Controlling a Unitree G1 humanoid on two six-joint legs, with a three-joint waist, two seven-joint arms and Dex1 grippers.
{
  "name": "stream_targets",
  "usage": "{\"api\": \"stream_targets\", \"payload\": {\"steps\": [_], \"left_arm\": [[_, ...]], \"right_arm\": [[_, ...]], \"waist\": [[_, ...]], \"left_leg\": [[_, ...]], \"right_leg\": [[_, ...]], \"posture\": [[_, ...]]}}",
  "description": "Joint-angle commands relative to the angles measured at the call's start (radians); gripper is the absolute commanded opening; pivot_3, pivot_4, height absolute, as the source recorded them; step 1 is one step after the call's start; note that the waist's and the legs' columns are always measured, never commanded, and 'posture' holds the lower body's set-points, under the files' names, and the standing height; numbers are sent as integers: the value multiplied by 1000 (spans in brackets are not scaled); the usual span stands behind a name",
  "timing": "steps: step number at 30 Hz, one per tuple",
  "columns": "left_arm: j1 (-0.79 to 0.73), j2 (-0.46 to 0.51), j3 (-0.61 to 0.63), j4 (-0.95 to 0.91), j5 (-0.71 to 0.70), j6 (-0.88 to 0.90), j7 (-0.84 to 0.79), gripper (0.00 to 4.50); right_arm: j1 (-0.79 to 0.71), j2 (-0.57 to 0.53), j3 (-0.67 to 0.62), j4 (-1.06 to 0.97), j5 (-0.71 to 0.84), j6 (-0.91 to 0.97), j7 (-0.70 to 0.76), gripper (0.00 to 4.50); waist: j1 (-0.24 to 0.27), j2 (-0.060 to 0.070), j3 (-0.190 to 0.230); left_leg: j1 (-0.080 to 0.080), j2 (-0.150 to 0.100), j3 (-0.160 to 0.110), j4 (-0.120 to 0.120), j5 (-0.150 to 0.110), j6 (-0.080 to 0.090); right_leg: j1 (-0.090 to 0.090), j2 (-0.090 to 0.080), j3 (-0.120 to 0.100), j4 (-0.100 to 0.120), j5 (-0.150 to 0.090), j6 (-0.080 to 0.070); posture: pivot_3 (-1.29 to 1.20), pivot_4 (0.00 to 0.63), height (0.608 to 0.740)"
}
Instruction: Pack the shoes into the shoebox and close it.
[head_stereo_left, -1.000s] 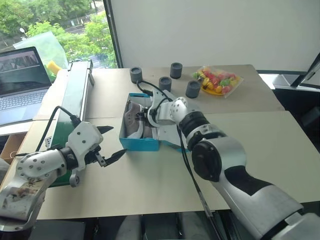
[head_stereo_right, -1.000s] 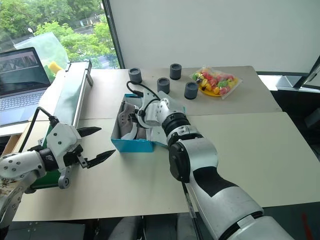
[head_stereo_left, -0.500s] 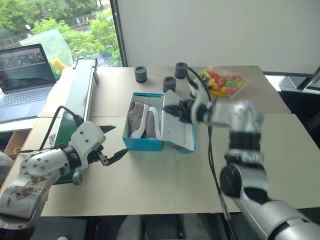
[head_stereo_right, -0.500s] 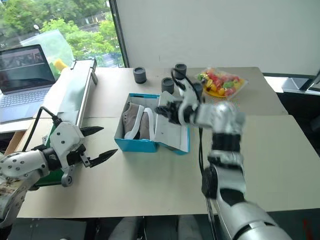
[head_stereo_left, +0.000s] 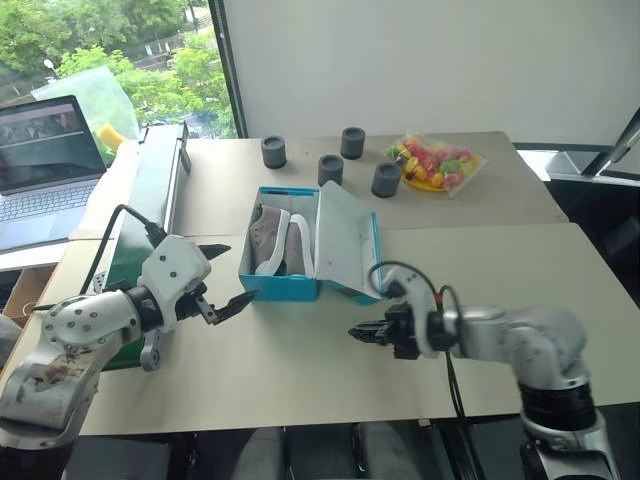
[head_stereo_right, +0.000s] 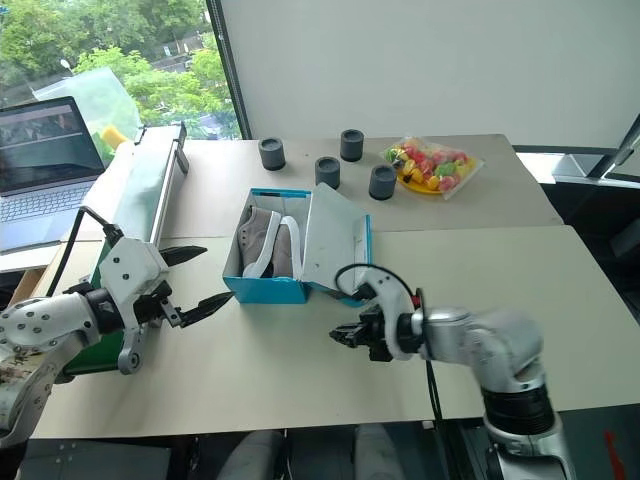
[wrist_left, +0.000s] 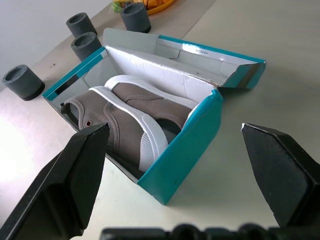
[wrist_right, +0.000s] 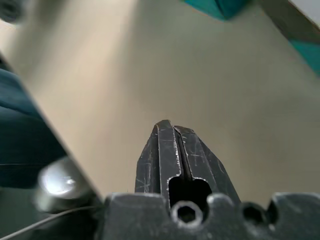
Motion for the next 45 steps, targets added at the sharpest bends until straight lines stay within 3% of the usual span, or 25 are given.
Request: {"api": "stream_targets", "payload": {"steps": [1,5,15,19,22,26,30,34,41,45], "left_arm": [[0,5,10,-10,1,-3,4,4500],[-7,15,17,-14,-7,9,0,4500],[-47,20,1,7,-3,12,-9,4500],[-71,21,-11,20,0,9,-13,4500],[-84,22,-16,24,0,8,-16,4500],[-97,25,-16,24,-3,11,-16,4500],[-100,25,-15,25,-2,12,-15,4500],[-96,28,-8,20,1,17,-9,4500],[-73,26,1,-5,1,31,7,4500],[-63,22,13,-34,-8,51,23,4500]], "right_arm": [[18,60,36,26,-106,-119,-63,27],[54,161,54,137,-236,-244,-160,27],[82,491,-174,523,-319,-683,-308,27],[20,589,-350,628,-210,-792,-366,27],[-56,641,-516,700,-52,-838,-400,27],[-166,722,-708,806,313,-844,-389,27],[-178,707,-668,790,421,-786,-293,27],[-130,634,-429,480,426,-668,-77,27],[-196,493,-301,179,527,-547,61,27],[-273,376,-177,118,428,-497,130,27]], "waist": [[2,0,0],[2,-1,-1],[-3,-2,-1],[6,-2,-1],[11,-3,-2],[11,-5,-3],[1,-5,-3],[-22,1,2],[-23,2,2],[-15,0,2]], "left_leg": [[0,0,0,0,0,0],[0,3,1,0,0,0],[9,8,5,0,0,0],[22,11,7,0,0,-1],[21,13,7,0,0,-1],[19,13,8,-1,0,0],[19,16,11,-3,0,0],[14,22,19,-5,0,0],[5,23,19,-5,-2,0],[5,22,19,-5,-2,-1]], "right_leg": [[0,0,0,0,2,-4],[0,1,1,0,3,-5],[4,8,5,0,2,-3],[17,9,7,-1,2,-4],[18,9,8,-4,-1,-8],[20,9,8,-10,4,-2],[19,12,10,-11,5,-4],[8,20,20,-10,7,-5],[-6,23,20,0,6,-11],[-5,21,20,-2,6,-10]], "posture": [[0,150,736],[0,150,736],[0,150,736],[0,150,736],[0,150,736],[0,150,736],[0,150,736],[0,150,736],[0,150,736],[0,150,736]]}}
